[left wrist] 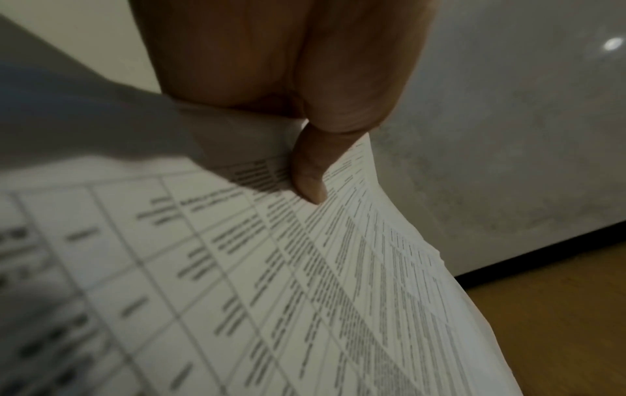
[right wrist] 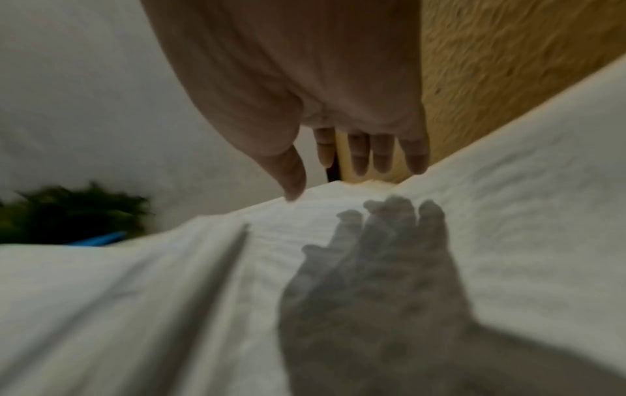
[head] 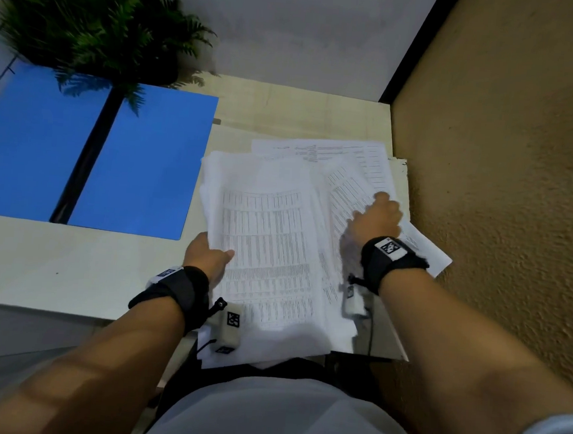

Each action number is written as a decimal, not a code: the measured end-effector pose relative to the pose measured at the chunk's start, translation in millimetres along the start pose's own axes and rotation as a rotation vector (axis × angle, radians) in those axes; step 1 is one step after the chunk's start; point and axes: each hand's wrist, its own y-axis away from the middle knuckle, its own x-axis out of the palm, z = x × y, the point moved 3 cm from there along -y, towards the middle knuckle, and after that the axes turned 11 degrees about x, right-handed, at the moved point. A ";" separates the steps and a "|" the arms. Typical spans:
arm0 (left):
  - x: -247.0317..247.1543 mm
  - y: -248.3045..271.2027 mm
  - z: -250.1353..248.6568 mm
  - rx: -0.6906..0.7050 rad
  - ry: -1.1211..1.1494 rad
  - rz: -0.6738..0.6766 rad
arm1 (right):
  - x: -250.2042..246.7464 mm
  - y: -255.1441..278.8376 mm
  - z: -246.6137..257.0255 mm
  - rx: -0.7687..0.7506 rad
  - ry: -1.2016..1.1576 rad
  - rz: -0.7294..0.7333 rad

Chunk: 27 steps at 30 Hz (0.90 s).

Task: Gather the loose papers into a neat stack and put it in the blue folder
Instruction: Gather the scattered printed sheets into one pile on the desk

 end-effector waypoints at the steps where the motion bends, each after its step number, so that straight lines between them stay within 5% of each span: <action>1: -1.7 -2.1 1.4 -0.009 0.011 -0.001 | -7.6 -12.2 -7.7 0.032 0.067 -0.005; 6: -4.3 -6.6 -3.7 -0.029 0.030 -0.004 | -10.1 -28.4 -38.3 0.081 0.230 0.216; 13: -1.3 -4.5 -9.1 -0.040 -0.027 -0.005 | -3.5 -22.8 -36.0 0.015 0.468 0.151; 18: 0.5 -1.1 -14.6 -0.035 -0.040 0.012 | -10.6 -9.0 -30.8 -0.049 0.036 0.261; 20: -0.6 0.5 -17.2 -0.024 -0.082 0.032 | -31.6 -1.3 -23.6 -0.079 -0.100 0.161; 25: -1.6 -26.4 17.8 -0.024 -0.005 0.094 | -121.4 47.0 5.7 -0.217 -0.431 -0.407; 27: -0.3 -29.8 25.5 -0.019 0.059 0.131 | -140.5 62.4 17.0 -0.288 -0.562 -0.415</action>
